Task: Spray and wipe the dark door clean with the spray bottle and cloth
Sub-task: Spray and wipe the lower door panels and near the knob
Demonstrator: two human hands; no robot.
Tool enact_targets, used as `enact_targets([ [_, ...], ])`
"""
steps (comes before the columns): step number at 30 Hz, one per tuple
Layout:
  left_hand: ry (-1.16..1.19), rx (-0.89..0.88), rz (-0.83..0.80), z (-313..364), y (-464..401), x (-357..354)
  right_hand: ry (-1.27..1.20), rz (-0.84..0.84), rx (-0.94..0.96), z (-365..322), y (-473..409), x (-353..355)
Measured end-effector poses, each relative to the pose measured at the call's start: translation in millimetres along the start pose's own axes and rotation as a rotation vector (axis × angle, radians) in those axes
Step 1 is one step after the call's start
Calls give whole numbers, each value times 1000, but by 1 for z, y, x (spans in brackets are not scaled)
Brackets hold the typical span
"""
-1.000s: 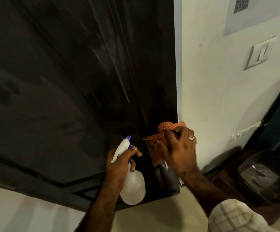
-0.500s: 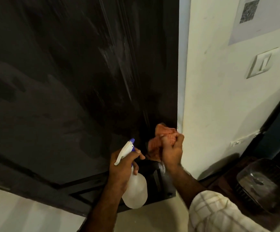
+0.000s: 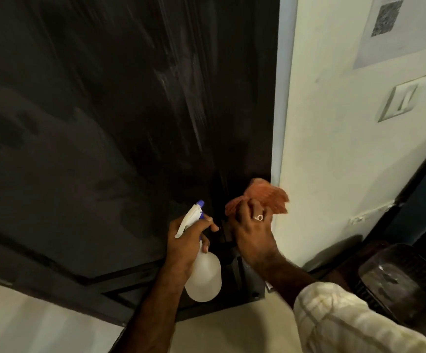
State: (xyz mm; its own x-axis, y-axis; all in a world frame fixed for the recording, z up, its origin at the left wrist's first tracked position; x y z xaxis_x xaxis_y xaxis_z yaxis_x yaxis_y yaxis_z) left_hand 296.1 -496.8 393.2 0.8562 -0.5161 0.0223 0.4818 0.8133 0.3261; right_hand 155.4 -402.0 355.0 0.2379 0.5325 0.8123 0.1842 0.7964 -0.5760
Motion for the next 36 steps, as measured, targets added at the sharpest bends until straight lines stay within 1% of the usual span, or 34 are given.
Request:
enact_targets([
  [1,1,-1,-3,1,0,-2,21,7,70,2,-3,2],
  [2,6,3,-4,0,0,-2,0,30,88,10,-7,3],
  [3,12,6,-5,0,0,-3,-60,63,39,23,-9,6],
  [4,14,10,-1,-1,1,-2,-171,85,-70,38,-10,5],
  [5,10,15,5,-3,2,0,-317,110,-224,51,-8,3],
  [6,5,12,11,-3,2,2,-480,152,-416,61,-3,-2],
  [8,6,8,14,-3,4,6,-842,268,-845,69,17,-28],
  [9,11,8,15,-3,4,7,-1087,348,-1087,66,25,-40],
  [10,17,10,18,-3,4,9,-1397,443,-1320,58,30,-52],
  [11,25,12,21,-3,4,11,-1710,483,-1435,46,24,-61],
  [12,35,15,23,-4,4,12,-1867,449,-1501,40,20,-62],
  [13,45,20,25,-4,4,13,-1953,427,-1516,37,17,-58],
  [14,49,22,27,-5,4,13,-1958,396,-1535,39,18,-61],
  [15,48,22,28,-5,4,12,-1966,405,-1544,41,20,-63],
  [16,50,23,28,-5,4,12,-1893,405,-1564,44,24,-63],
  [17,50,22,25,-5,4,10,-1720,383,-1553,51,32,-65],
  [18,48,17,17,-4,5,9,-1416,320,-1457,62,38,-57],
  [19,42,12,10,-3,5,7,-1103,231,-1269,69,38,-46],
  [20,40,10,5,-2,4,5,-806,169,-1037,69,30,-30],
  [21,42,12,5,-2,5,5,-580,146,-827,62,23,-15],
  [23,37,7,2,0,5,2,-292,98,-475,42,7,3],
  [25,26,1,-1,0,6,1,-46,-35,-159,18,-4,-7],
  [26,24,9,-1,-1,7,1,34,-79,-28,11,-6,-10],
  [28,28,18,-1,-2,8,2,76,-70,165,8,-7,-9],
  [29,28,21,-1,-3,9,2,66,-28,231,11,-8,-4],
  [30,28,24,0,-3,10,3,49,1,260,18,-10,0],
  [31,30,28,1,-4,10,4,9,20,227,27,-13,1],
  [32,37,34,3,-6,10,6,-87,21,114,40,-15,-1],
  [33,44,39,6,-7,10,8,-228,39,-50,52,-15,-3],
  [34,49,47,8,-8,10,9,-406,102,-259,62,-11,-2],
  [36,51,51,15,-10,12,13,-752,322,-707,76,8,-5],
])
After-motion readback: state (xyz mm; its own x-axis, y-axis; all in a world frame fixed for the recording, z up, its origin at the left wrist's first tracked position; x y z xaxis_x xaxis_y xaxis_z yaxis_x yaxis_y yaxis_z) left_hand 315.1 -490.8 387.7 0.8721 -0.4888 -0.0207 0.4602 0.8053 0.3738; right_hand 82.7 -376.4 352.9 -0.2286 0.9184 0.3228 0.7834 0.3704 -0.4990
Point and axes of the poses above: each hand's wrist, its own y-axis away from the middle knuckle, its own x-axis out of the back of the hand, z = x × y, the point moved 9 cm from there along -y, towards the middle knuckle, and after that the axes turned 12 degrees about x, right-handed, at the moved point
